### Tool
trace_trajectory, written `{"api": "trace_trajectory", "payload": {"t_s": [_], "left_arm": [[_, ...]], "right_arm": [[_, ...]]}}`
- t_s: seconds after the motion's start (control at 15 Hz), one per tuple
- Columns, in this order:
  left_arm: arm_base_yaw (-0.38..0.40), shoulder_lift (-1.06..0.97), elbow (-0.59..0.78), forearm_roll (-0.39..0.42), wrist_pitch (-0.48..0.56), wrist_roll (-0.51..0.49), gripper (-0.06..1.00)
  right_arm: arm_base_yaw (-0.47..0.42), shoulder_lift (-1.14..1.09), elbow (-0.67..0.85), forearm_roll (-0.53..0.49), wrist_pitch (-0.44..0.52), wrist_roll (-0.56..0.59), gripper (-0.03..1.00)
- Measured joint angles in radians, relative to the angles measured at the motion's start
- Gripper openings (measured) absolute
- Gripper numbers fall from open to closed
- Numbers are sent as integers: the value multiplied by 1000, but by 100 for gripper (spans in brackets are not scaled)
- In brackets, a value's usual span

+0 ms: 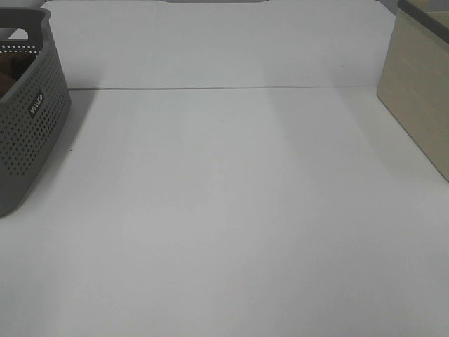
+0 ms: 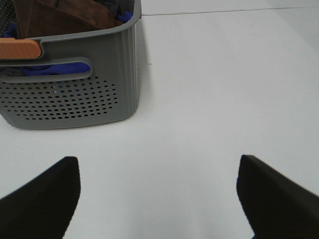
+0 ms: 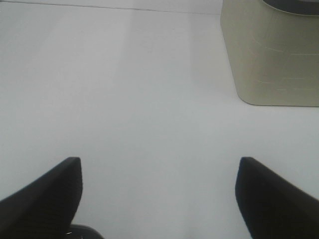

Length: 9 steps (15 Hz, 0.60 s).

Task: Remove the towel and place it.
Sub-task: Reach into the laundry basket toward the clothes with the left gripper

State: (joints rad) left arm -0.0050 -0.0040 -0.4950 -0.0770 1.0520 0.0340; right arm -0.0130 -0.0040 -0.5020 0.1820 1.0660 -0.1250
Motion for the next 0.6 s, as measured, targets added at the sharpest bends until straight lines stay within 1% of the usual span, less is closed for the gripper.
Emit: {"api": "trace_trajectory", "payload": {"t_s": [0.07,0.2,0.33,0.6], "left_arm": [[0,0,0,4,0,-2,82],[0,0,0,20,0,-10,96],[0,0,0,22,0,-21,98],[0,0,0,26,0,-27,99]], "right_arm": [[0,0,0,0,0,0,80],[0,0,0,0,0,0,80],[0,0,0,0,0,0,80],[0,0,0,0,0,0,80]]}}
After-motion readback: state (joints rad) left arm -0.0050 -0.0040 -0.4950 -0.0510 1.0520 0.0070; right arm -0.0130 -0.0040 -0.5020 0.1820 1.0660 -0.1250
